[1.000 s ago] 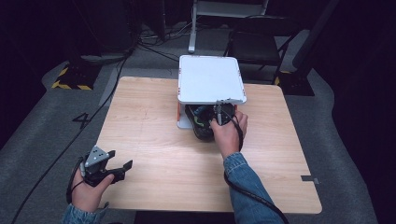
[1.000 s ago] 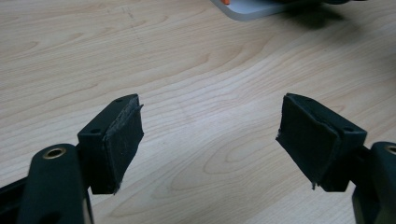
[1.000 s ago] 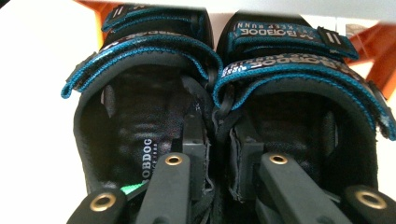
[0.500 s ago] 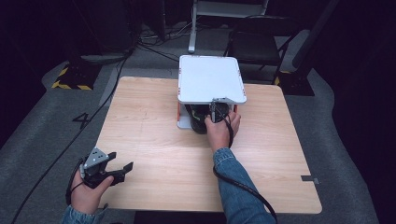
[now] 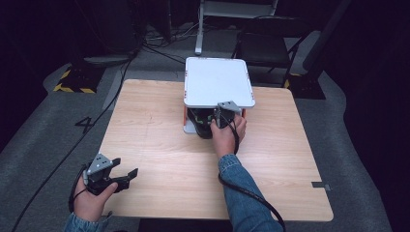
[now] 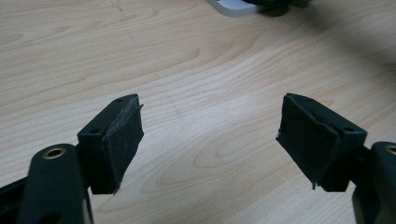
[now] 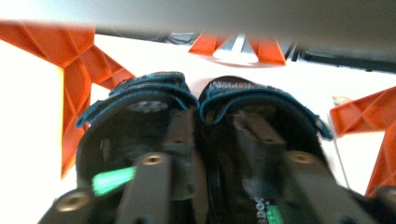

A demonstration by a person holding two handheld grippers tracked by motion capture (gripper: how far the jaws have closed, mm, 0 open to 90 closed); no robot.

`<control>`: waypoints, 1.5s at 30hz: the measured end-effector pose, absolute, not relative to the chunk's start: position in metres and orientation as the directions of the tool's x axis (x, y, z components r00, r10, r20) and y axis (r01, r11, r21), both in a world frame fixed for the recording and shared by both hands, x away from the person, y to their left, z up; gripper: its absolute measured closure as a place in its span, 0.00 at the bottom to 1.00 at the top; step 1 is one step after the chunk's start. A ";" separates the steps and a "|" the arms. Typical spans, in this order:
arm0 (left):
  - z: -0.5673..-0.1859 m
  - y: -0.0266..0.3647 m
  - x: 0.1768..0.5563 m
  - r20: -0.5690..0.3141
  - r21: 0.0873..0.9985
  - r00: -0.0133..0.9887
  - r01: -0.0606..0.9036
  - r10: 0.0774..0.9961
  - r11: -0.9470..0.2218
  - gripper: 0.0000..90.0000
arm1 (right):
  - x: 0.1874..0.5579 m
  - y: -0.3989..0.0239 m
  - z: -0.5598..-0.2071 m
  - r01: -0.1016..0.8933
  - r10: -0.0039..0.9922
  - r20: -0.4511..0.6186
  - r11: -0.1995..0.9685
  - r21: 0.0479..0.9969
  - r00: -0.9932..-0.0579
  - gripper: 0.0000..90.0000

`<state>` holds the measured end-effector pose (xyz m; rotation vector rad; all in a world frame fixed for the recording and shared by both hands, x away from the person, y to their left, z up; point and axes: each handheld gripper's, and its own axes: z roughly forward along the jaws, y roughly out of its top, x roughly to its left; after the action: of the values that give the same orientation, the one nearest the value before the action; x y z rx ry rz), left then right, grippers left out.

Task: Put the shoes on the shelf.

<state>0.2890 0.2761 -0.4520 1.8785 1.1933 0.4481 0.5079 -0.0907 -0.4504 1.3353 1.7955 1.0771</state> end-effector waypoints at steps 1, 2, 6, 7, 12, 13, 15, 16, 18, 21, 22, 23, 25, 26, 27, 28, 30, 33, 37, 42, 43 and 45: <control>-0.452 0.276 0.289 -0.134 0.804 0.480 0.565 0.867 -0.188 0.24 | 0.508 -0.091 -0.450 0.425 0.961 -0.036 0.155 0.892 -0.275 0.63; -0.452 0.276 0.289 -0.135 0.803 0.480 0.566 0.867 -0.188 0.24 | 0.509 -0.092 -0.450 0.414 0.960 -0.046 0.163 0.896 -0.277 0.60; -0.453 0.276 0.290 -0.138 0.801 0.483 0.568 0.865 -0.189 0.24 | 0.502 -0.099 -0.446 0.378 0.953 -0.050 0.166 0.911 -0.299 0.49; -0.453 0.276 0.290 -0.137 0.801 0.483 0.567 0.865 -0.190 0.24 | 0.500 -0.102 -0.443 0.368 0.950 -0.045 0.163 0.915 -0.309 0.49; -0.454 0.274 0.291 -0.133 0.800 0.485 0.568 0.864 -0.196 0.25 | 0.480 -0.118 -0.426 0.353 0.936 -0.013 0.146 0.924 -0.351 0.46; -0.454 0.273 0.290 -0.133 0.797 0.488 0.570 0.863 -0.199 0.24 | 0.477 -0.120 -0.424 0.358 0.934 -0.008 0.145 0.923 -0.357 0.45; -0.454 0.273 0.290 -0.134 0.796 0.489 0.571 0.862 -0.200 0.24 | 0.467 -0.125 -0.420 0.355 0.929 -0.009 0.150 0.923 -0.370 0.45; -0.454 0.272 0.290 -0.135 0.796 0.489 0.572 0.862 -0.200 0.25 | 0.462 -0.127 -0.419 0.367 0.929 -0.002 0.148 0.918 -0.370 0.45; -0.454 0.272 0.290 -0.132 0.796 0.489 0.571 0.862 -0.202 0.24 | 0.454 -0.130 -0.420 0.386 0.929 -0.002 0.156 0.909 -0.371 0.45; -0.455 0.272 0.291 -0.133 0.794 0.489 0.573 0.862 -0.203 0.24 | 0.443 -0.132 -0.429 0.419 0.929 -0.007 0.173 0.892 -0.369 0.45; -0.455 0.272 0.291 -0.133 0.794 0.490 0.573 0.862 -0.203 0.24 | 0.438 -0.130 -0.434 0.457 0.935 -0.003 0.176 0.872 -0.355 0.44; -0.455 0.272 0.291 -0.137 0.794 0.489 0.574 0.861 -0.200 0.24 | 0.435 -0.129 -0.438 0.470 0.933 -0.015 0.195 0.861 -0.360 0.44; -0.456 0.272 0.291 -0.139 0.793 0.493 0.575 0.859 -0.201 0.24 | 0.431 -0.126 -0.445 0.487 0.932 -0.017 0.204 0.849 -0.361 0.44; -0.456 0.272 0.291 -0.140 0.793 0.495 0.575 0.858 -0.202 0.24 | 0.431 -0.126 -0.449 0.494 0.932 -0.019 0.209 0.844 -0.363 0.43; -0.456 0.272 0.291 -0.140 0.793 0.497 0.574 0.856 -0.204 0.24 | 0.432 -0.126 -0.453 0.506 0.931 -0.021 0.216 0.835 -0.364 0.41; -0.456 0.272 0.291 -0.140 0.794 0.499 0.573 0.855 -0.204 0.24 | 0.434 -0.127 -0.459 0.528 0.932 -0.016 0.219 0.820 -0.361 0.41; -0.457 0.272 0.291 -0.142 0.793 0.501 0.574 0.854 -0.205 0.24 | 0.437 -0.129 -0.466 0.550 0.934 -0.016 0.224 0.805 -0.357 0.40; -0.457 0.271 0.291 -0.148 0.789 0.506 0.578 0.850 -0.207 0.24 | 0.445 -0.132 -0.476 0.577 0.934 0.000 0.222 0.786 -0.358 0.37; -0.458 0.270 0.292 -0.151 0.787 0.513 0.580 0.845 -0.212 0.24 | 0.453 -0.132 -0.478 0.580 0.934 -0.028 0.244 0.777 -0.356 0.37; -0.458 0.268 0.292 -0.148 0.785 0.520 0.579 0.841 -0.220 0.24 | 0.451 -0.129 -0.478 0.568 0.940 -0.013 0.217 0.794 -0.340 0.40; -0.458 0.267 0.292 -0.148 0.785 0.522 0.579 0.840 -0.221 0.24 | 0.451 -0.127 -0.478 0.565 0.940 -0.005 0.209 0.798 -0.340 0.40; -0.458 0.267 0.293 -0.149 0.785 0.522 0.579 0.840 -0.221 0.24 | 0.450 -0.121 -0.478 0.557 0.932 0.010 0.207 0.804 -0.361 0.41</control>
<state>0.2925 0.2669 -0.4579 1.9204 1.1618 0.3912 0.4500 -0.1211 -0.4777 1.3785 2.0012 1.0177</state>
